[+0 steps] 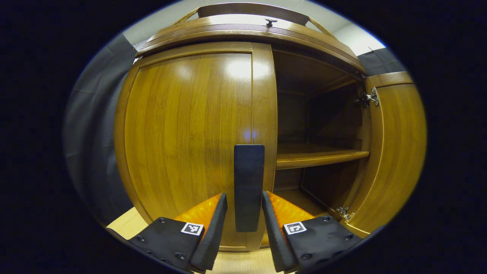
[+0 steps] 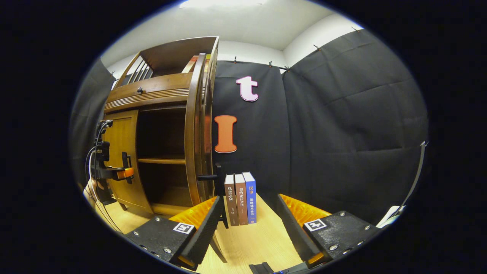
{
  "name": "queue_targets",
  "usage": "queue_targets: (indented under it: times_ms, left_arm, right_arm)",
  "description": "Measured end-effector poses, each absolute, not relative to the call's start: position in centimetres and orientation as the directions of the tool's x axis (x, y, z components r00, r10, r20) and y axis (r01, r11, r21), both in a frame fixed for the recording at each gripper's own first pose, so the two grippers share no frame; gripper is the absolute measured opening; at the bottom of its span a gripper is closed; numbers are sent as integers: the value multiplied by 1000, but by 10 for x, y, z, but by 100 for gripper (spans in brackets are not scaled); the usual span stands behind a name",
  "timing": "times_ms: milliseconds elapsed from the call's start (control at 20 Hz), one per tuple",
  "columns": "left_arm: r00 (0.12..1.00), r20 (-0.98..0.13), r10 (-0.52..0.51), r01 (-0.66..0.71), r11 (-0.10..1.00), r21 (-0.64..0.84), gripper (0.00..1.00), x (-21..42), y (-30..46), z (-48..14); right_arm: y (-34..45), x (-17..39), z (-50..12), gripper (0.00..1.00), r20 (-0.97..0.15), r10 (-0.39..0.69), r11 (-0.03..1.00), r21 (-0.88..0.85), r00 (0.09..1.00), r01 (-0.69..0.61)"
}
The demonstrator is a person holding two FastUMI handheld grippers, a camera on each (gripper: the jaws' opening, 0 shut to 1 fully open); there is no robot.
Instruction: Open the right door of the double-door shoe cabinet with the right hand, and open the left door with the left hand.
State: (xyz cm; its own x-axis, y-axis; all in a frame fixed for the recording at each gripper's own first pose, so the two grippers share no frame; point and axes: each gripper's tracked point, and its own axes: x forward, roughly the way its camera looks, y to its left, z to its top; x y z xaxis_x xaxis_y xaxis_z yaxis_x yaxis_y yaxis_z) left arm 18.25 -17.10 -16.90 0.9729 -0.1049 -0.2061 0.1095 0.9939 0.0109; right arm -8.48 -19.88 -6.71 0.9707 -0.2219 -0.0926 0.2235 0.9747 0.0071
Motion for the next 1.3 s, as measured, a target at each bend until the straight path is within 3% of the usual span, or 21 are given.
queue_targets:
  times_ms: [200,250,400,700,750,1300]
  left_arm:
    - [965,-230,-129,134,991,4,43,183,-178,-176]
    - [965,-228,-130,135,991,6,40,184,-179,-178]
    - [960,-249,-126,133,991,11,29,178,-171,-173]
    - [954,-244,-175,179,984,-6,28,148,-165,-163]
    - [953,-244,-180,184,983,-6,28,143,-162,-161]
    - [944,-247,-218,221,975,-16,29,77,-135,-146]
  right_arm:
    - [-197,-85,-66,90,-89,-224,974,4,970,226]
    - [-196,-85,-66,100,-88,-222,975,7,971,223]
    - [-193,-87,-64,100,-87,-220,975,5,972,222]
    - [-185,-92,-57,100,-78,-217,976,10,973,218]
    - [-182,-93,-54,90,-74,-215,976,9,974,216]
    - [-135,-92,-44,90,-55,-147,989,-5,988,147]
